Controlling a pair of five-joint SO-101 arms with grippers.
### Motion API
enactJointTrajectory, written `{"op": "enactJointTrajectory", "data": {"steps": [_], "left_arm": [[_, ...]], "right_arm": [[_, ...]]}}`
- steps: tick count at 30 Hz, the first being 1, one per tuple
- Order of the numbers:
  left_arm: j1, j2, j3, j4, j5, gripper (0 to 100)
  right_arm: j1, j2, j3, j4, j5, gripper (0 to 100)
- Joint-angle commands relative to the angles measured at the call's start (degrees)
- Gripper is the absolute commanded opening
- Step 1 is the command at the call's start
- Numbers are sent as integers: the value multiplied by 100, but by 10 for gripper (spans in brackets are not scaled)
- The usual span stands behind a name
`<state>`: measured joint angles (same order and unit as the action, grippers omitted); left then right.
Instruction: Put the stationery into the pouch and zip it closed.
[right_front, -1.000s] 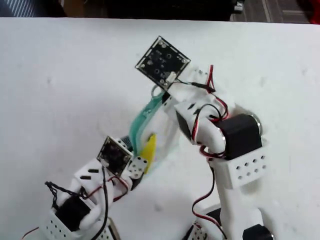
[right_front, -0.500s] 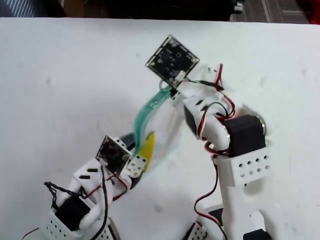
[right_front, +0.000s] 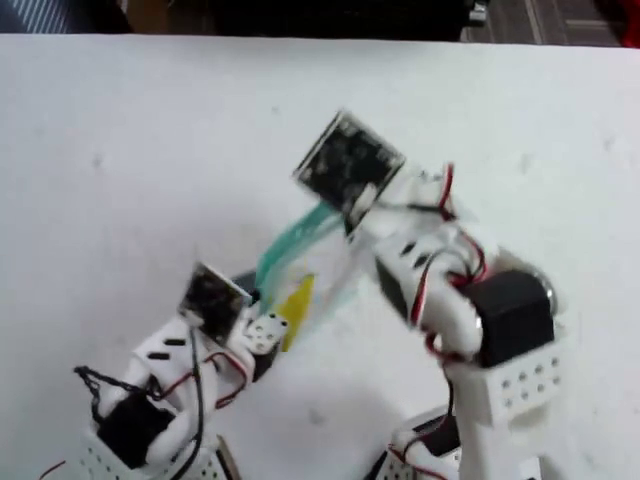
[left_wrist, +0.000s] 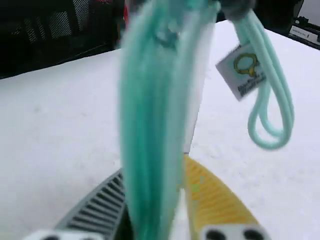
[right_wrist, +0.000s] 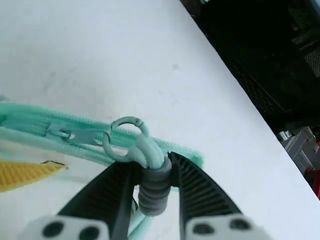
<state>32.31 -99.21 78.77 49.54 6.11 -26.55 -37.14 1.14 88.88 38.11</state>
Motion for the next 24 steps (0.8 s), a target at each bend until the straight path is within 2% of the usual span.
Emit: {"op": "enactJointTrajectory", "data": {"steps": [1, 4, 8, 10, 12, 13, 14, 18, 24], "left_arm": [[-286, -75, -870, 387, 809, 234], [-418, -75, -1073, 396, 800, 233], [-268, -75, -1090, 431, 800, 224], [-224, -75, -1090, 440, 800, 154], [-224, -75, -1090, 440, 791, 23], [-215, -75, -1090, 448, 774, 12], [-180, -75, -1090, 484, 686, 45], [215, -75, -1090, 624, 237, 24], [251, -75, -1090, 659, 167, 21]], "right_arm": [[-347, -22, 0, 462, -158, 16], [-523, -31, 62, 611, -211, 16], [-725, -22, 290, 567, -211, 16], [-690, -22, 378, 400, -211, 16], [-681, -22, 413, 330, -220, 16], [-690, -22, 422, 303, -220, 16], [-708, -22, 422, 259, -246, 16], [-681, -66, 404, -163, -536, 16], [-655, -75, 387, -804, -563, 16]]}}
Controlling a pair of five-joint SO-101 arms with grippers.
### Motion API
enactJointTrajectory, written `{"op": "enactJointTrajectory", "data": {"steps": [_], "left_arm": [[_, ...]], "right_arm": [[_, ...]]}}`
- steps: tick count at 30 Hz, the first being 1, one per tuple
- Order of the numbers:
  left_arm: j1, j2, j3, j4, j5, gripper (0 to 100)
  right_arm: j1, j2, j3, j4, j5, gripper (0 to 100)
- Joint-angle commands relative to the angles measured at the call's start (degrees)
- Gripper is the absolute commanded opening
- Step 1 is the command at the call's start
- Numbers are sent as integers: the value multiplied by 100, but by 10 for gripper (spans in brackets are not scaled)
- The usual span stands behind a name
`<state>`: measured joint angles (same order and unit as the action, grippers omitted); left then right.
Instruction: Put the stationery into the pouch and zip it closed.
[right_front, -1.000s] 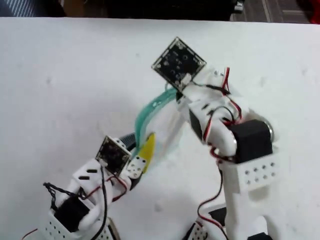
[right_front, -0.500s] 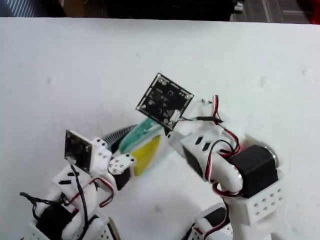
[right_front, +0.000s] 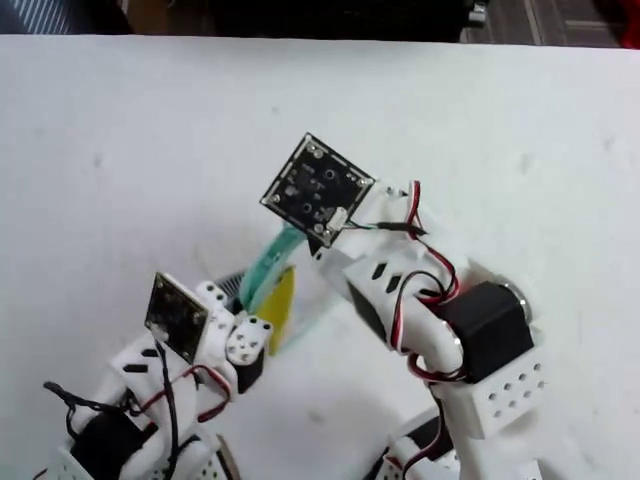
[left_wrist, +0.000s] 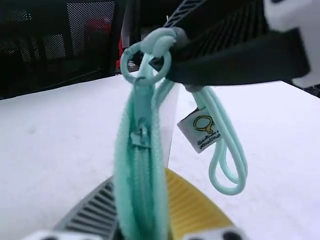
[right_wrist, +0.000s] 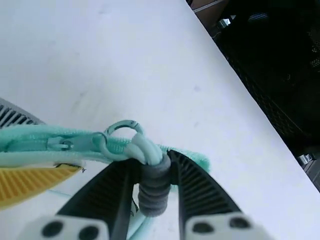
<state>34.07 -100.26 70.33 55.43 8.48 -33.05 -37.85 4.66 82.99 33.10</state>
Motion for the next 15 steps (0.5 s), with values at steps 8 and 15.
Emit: {"op": "enactJointTrajectory", "data": {"steps": [8, 15], "left_arm": [[75, 31, -246, 62, -88, 22], [31, 31, -246, 62, -88, 22]], "right_arm": [[1560, 48, 70, -470, -18, 16], [2088, 57, 79, -470, 246, 16]]}}
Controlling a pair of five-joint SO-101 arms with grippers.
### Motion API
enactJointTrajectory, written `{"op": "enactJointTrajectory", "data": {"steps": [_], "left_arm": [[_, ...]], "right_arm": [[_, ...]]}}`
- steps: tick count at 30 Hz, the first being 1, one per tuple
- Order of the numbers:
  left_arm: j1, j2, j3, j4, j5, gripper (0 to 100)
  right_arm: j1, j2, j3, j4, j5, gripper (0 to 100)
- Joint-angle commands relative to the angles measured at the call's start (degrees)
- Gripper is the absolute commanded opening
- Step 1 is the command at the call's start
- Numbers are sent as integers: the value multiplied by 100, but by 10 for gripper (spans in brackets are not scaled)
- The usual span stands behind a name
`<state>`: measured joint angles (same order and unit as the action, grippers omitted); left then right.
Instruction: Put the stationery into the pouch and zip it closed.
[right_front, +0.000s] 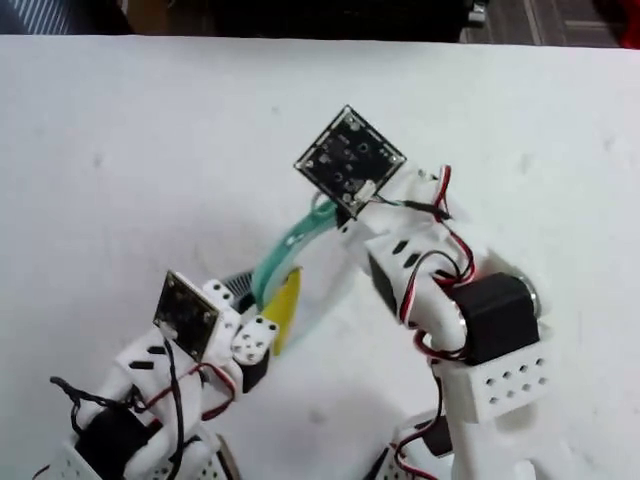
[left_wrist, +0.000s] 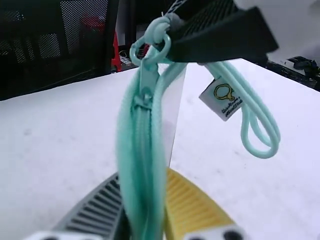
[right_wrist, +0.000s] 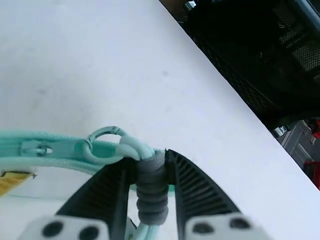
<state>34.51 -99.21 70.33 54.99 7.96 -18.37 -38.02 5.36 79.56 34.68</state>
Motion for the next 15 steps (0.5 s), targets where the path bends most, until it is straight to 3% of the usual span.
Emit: {"op": "enactJointTrajectory", "data": {"steps": [1, 5, 15], "left_arm": [[-84, -75, -246, 97, -35, 21], [-382, -75, -281, 97, -26, 21], [-400, -75, -273, 105, -35, 21]], "right_arm": [[646, 75, 9, -127, 88, 16], [840, 84, 9, -207, 97, 16], [1956, 822, 220, -1051, 290, 16]]}}
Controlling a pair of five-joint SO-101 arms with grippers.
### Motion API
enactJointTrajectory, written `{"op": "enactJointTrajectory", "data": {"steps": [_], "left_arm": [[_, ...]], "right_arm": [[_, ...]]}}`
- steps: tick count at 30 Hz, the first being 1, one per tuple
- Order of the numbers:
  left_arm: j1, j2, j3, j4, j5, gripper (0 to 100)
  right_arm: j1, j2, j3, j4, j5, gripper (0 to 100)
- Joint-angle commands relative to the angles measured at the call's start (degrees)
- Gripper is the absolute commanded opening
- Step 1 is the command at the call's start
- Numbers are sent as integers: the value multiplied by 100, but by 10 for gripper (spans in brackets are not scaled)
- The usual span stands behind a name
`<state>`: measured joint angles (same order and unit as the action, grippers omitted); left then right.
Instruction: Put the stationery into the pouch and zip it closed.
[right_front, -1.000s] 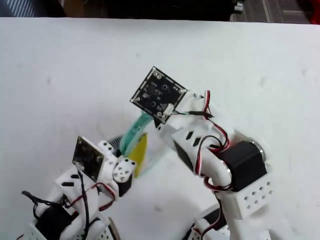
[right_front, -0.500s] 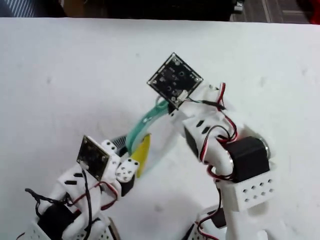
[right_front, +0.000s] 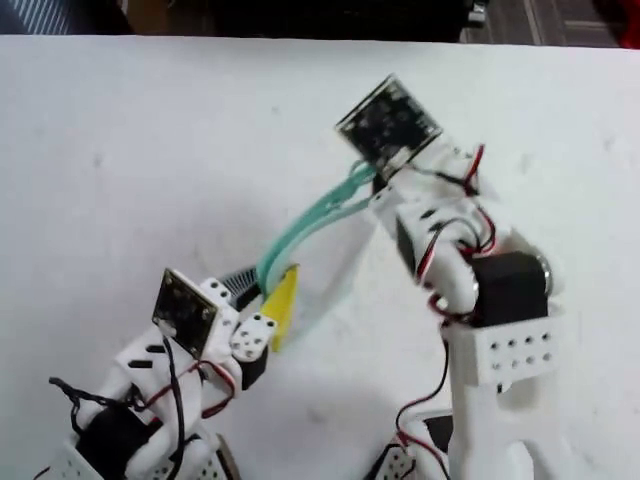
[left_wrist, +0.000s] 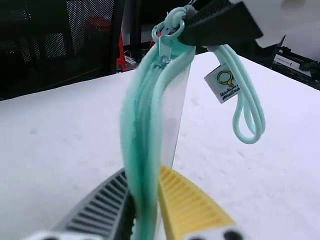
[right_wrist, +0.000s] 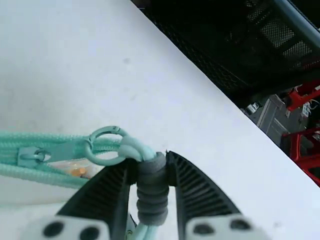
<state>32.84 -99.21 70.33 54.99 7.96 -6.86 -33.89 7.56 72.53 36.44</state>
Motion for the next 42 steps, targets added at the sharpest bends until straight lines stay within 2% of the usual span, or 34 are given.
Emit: {"op": "enactJointTrajectory", "data": {"steps": [1, 5, 8, 11, 15, 19, 23, 28, 42], "left_arm": [[-233, -75, -273, 105, -35, 21], [-233, -75, -264, 105, -35, 21], [-233, -75, -246, 70, -35, 21], [-233, -75, -246, 53, -35, 21], [-233, -75, -246, 53, -35, 24], [-207, -75, -246, -229, 0, 24], [-198, -75, -273, -220, 35, 69], [-198, -75, -281, -62, 1134, 207], [-180, -75, -334, -97, 949, 209]], "right_arm": [[901, 488, 0, -470, 114, 16], [1279, 769, 9, -1015, 70, 16], [1156, 778, 0, -831, -97, 16], [646, 505, 18, -391, -149, 16], [-374, -277, 18, 400, -158, 16], [-1165, -936, 35, 840, -167, 16], [-1525, -971, 44, 1226, -237, 16], [-2114, -699, 26, 1411, -422, 16], [-3116, -637, -97, 1710, -413, 16]]}}
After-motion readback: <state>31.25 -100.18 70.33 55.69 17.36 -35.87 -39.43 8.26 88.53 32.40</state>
